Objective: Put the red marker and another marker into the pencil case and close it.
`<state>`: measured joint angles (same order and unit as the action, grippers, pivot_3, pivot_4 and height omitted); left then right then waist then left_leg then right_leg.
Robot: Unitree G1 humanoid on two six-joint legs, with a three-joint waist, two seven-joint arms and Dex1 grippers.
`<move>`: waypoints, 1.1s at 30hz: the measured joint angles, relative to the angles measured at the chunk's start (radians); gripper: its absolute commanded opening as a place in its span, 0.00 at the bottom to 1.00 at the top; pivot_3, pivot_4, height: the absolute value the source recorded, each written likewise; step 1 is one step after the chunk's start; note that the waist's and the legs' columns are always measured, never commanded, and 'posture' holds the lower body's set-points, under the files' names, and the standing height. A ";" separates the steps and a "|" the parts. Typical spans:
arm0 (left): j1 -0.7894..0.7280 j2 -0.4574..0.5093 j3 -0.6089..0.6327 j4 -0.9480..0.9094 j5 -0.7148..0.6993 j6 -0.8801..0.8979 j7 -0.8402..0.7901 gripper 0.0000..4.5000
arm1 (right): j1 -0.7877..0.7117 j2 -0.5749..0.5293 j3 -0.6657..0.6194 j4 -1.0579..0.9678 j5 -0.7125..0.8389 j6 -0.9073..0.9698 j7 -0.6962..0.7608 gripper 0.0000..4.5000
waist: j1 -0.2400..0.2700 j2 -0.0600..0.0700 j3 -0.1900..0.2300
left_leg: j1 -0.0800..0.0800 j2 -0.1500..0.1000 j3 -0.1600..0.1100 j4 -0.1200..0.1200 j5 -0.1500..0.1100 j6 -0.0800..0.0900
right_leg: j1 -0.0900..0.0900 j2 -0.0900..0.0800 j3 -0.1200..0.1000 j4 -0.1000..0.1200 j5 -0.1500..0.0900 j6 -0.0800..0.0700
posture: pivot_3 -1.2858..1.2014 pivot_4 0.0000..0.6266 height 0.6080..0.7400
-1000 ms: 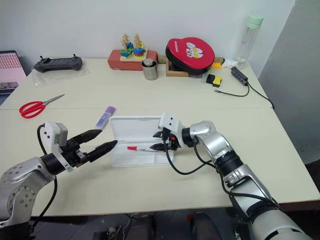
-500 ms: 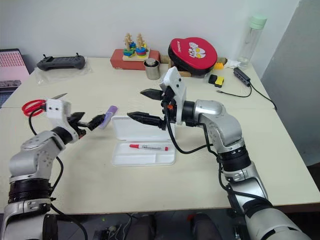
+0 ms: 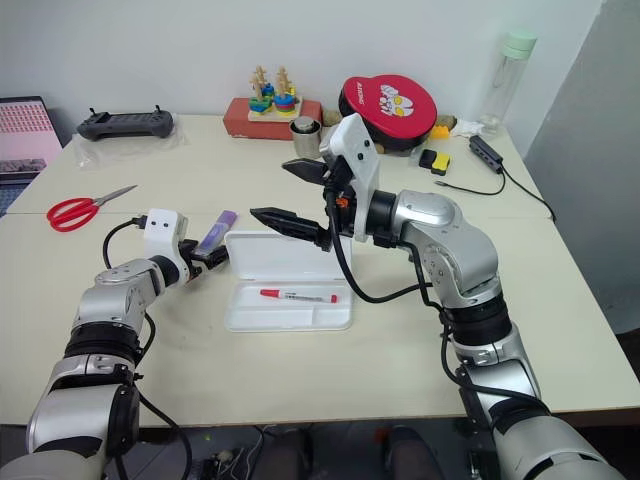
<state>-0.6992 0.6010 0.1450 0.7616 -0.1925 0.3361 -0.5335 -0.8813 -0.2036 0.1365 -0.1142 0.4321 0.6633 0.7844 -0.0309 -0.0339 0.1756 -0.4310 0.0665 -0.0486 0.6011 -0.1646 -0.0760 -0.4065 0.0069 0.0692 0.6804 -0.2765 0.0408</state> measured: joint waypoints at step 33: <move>0.317 0.356 -0.098 -0.808 -0.236 -0.007 -0.736 0.27 | 0.124 -0.220 -0.016 -0.071 0.160 0.062 0.198 1.00 | -0.020 0.002 0.002 | 0.002 0.000 0.001 -0.002 0.000 0.000 | 0.000 0.000 0.001 0.000 -0.004 -0.003 | 0.52 0.24 1.00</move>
<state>-0.3826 0.9572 0.0469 -0.0464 -0.4290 0.3293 -1.2695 -0.7572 -0.4234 0.1201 -0.1848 0.5919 0.7251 0.9829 -0.0507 -0.0320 0.1773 -0.4290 0.0669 -0.0476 0.5987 -0.1646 -0.0761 -0.4064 0.0065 0.0699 0.6800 -0.2806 0.0374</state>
